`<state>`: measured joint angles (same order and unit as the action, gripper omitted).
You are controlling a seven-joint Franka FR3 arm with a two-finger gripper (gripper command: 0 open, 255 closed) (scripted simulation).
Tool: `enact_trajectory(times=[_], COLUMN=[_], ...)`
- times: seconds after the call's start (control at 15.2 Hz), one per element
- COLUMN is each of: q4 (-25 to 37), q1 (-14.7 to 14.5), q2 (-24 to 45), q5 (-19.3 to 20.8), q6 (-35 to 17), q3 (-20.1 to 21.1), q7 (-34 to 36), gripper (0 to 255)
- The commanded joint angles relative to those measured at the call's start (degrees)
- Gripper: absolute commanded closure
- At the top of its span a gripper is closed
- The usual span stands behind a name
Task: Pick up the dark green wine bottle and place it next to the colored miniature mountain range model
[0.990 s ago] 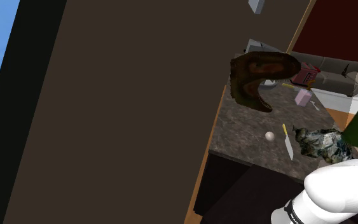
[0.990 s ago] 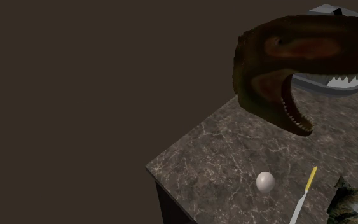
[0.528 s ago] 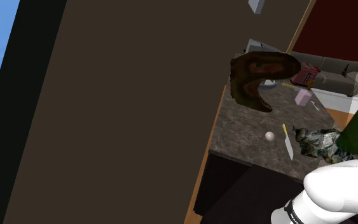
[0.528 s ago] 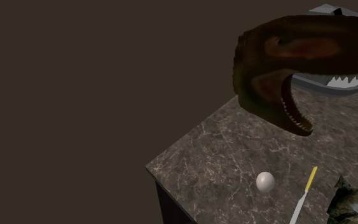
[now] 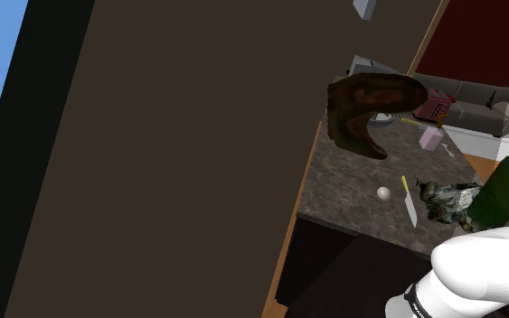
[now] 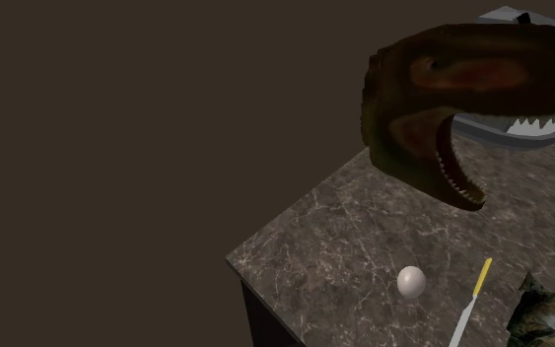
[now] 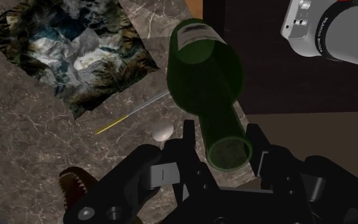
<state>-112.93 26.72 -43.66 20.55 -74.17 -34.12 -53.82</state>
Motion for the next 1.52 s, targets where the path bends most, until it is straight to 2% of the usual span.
enact_trajectory(times=[0.0, 1.45], q4=[-2.03, -21.57], q1=[0.31, 3.05], q2=[-0.84, -6.66], q5=[0.38, 5.25], q6=[-1.26, -15.40], q3=[-0.18, -4.55], q7=[0.20, 1.88], gripper=[255, 255])
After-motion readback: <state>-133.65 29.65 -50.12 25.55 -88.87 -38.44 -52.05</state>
